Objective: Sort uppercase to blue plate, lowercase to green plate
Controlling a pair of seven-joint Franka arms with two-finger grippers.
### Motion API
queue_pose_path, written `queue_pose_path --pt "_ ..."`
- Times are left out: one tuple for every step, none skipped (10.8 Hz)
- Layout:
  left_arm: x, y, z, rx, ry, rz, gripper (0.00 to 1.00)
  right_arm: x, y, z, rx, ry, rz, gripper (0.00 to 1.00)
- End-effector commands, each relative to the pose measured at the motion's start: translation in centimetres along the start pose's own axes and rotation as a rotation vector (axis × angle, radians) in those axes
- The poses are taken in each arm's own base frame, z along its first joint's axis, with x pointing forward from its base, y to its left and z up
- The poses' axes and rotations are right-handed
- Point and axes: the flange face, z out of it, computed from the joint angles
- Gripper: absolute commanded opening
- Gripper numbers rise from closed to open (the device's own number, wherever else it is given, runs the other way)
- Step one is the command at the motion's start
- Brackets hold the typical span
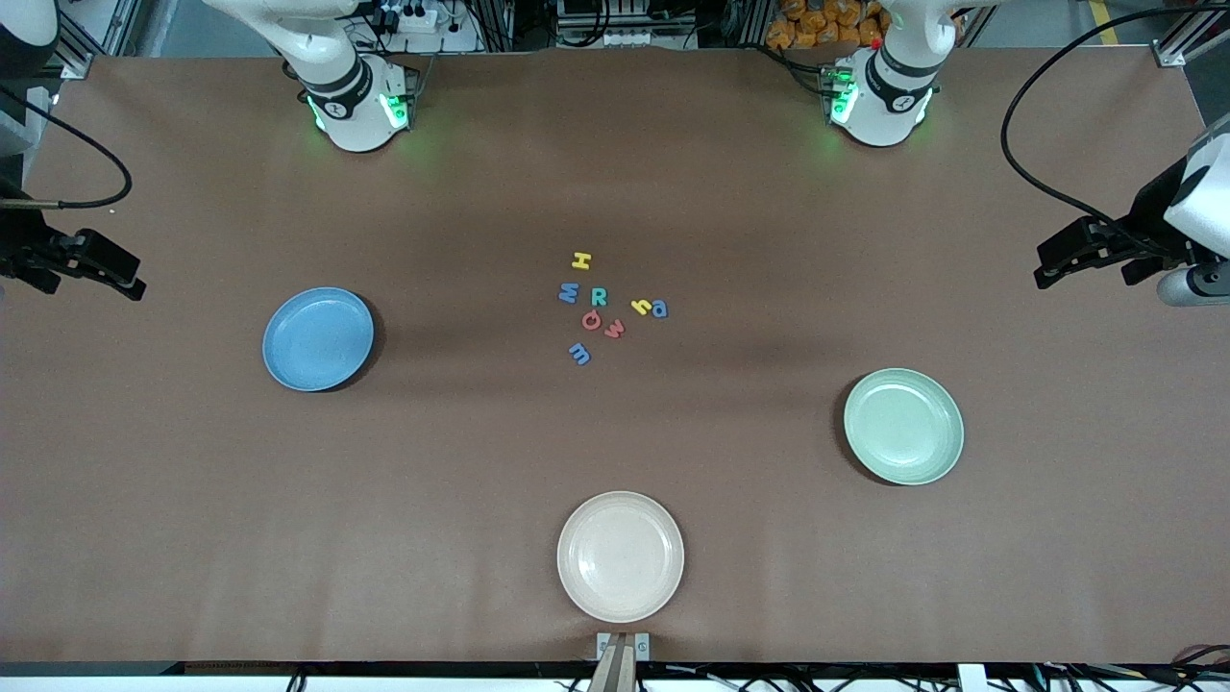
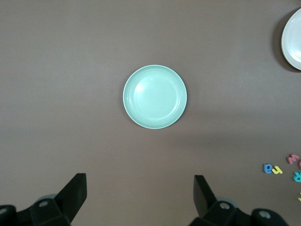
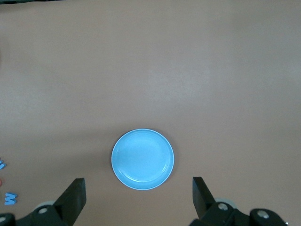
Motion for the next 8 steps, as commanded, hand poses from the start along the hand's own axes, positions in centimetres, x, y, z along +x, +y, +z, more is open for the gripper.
queue_pose_path --pt "-0.83 -0.10 -0.67 0.026 -0.017 -0.009 1.00 -0.15 0.26 -0.09 0.016 -0.004 -0.006 1.00" --pt "-0.82 -0.19 -0.67 0.026 -0.017 -0.012 1.00 -0.13 0.26 -0.11 0.016 -0.002 -0.006 1.00" --pt "-0.80 -0.32 -0.67 0.031 -0.017 -0.012 1.00 -0.15 0.26 -0.09 0.016 -0.004 -0.006 1.00" --pt "-0.86 -0.22 -0.70 0.051 -0.014 -0.004 1.00 -0.14 0.18 -0.17 0.016 -0.002 -0.007 1.00" --pt "-0.91 0.03 -0.61 0.052 -0.016 -0.003 1.00 -0.14 0.01 -0.25 0.017 -0.001 0.000 1.00" --pt "-0.94 0.20 -0.61 0.052 -0.016 0.002 1.00 -0.20 -0.64 -0.19 0.013 -0.003 -0.009 1.00" --pt "-0.92 0.02 -0.54 0.054 -0.018 0.001 1.00 -0.19 -0.60 -0.26 0.017 -0.002 -0.006 1.00" --pt "-1.00 -0.07 -0.06 0.054 -0.033 0.008 1.00 -0.13 -0.59 -0.18 0.016 -0.002 -0.007 1.00"
